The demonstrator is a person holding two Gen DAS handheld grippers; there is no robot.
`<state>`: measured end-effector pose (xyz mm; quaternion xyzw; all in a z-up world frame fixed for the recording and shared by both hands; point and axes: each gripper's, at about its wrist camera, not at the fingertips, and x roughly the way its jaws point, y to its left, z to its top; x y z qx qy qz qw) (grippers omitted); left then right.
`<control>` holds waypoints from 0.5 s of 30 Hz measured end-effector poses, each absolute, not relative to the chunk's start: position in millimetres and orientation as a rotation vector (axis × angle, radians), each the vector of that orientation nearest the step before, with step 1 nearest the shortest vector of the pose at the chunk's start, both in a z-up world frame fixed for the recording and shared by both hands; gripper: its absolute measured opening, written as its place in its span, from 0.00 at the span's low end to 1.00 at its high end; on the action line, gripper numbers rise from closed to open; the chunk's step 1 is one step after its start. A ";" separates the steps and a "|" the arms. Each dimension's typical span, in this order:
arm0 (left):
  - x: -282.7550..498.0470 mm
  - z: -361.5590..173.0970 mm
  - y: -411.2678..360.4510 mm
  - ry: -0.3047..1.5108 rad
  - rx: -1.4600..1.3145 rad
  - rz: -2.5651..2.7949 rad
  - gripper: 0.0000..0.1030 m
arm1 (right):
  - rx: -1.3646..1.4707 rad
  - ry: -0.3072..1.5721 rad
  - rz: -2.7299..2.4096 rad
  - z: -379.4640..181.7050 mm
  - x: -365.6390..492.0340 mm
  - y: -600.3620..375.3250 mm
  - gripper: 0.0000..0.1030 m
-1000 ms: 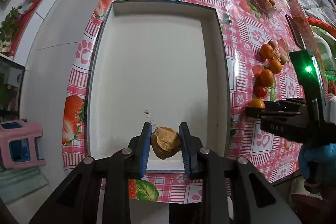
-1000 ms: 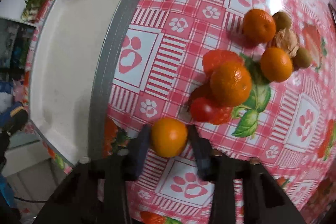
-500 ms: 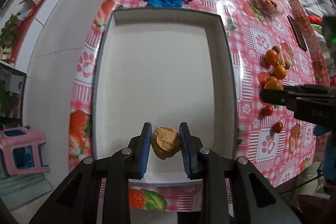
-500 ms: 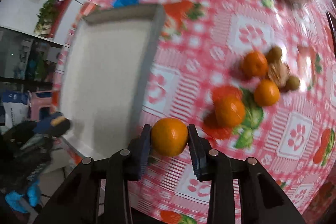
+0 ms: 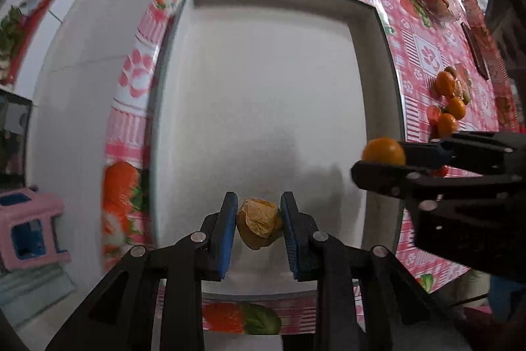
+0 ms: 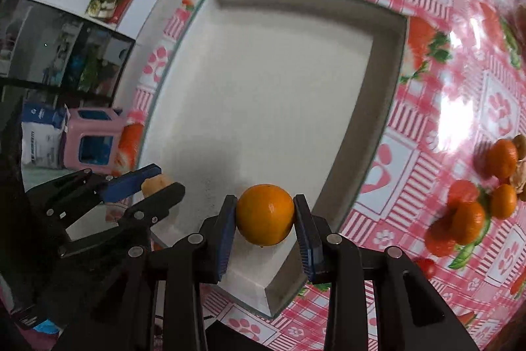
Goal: Organize fruits
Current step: 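Grasp a mandarin with the right tool while the left tool holds the husk over the tray, then release the husk into the tray with the left tool while the right tool drops its mandarin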
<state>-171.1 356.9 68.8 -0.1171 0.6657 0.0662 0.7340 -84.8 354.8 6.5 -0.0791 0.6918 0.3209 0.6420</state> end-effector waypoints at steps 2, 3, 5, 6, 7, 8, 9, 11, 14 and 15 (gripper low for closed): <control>-174.0 65.6 356.6 1.469 -0.273 0.138 0.34 | -0.199 1.591 0.724 -0.9 -89.0 358.2 0.35; -175.5 63.6 356.8 1.476 -0.276 0.140 0.40 | -0.204 1.595 0.721 -2.5 -90.1 359.0 0.35; -178.2 62.1 357.8 1.480 -0.275 0.151 0.49 | -0.207 1.608 0.723 -6.2 -92.3 359.6 0.35; -179.9 63.5 358.6 1.475 -0.278 0.154 0.54 | -0.204 1.610 0.722 -7.9 -92.2 360.5 0.35; -180.8 65.1 359.0 1.473 -0.280 0.159 0.57 | -0.205 1.606 0.720 -7.5 -93.2 360.1 0.35; -181.3 66.1 359.3 1.472 -0.279 0.163 0.58 | -0.207 1.603 0.717 -7.3 -93.3 360.6 0.35; -182.2 67.7 359.5 1.472 -0.274 0.168 0.61 | -0.207 1.601 0.716 -6.4 -94.3 359.7 0.35; -183.3 72.4 359.7 1.473 -0.259 0.175 0.64 | -0.192 1.596 0.716 -0.8 -95.3 356.4 0.38; -182.4 79.8 356.9 1.464 -0.234 0.180 0.72 | -0.170 1.557 0.708 16.2 -94.1 344.9 0.81; -181.9 83.1 355.0 1.461 -0.222 0.180 0.74 | -0.165 1.539 0.706 21.5 -93.7 341.5 0.82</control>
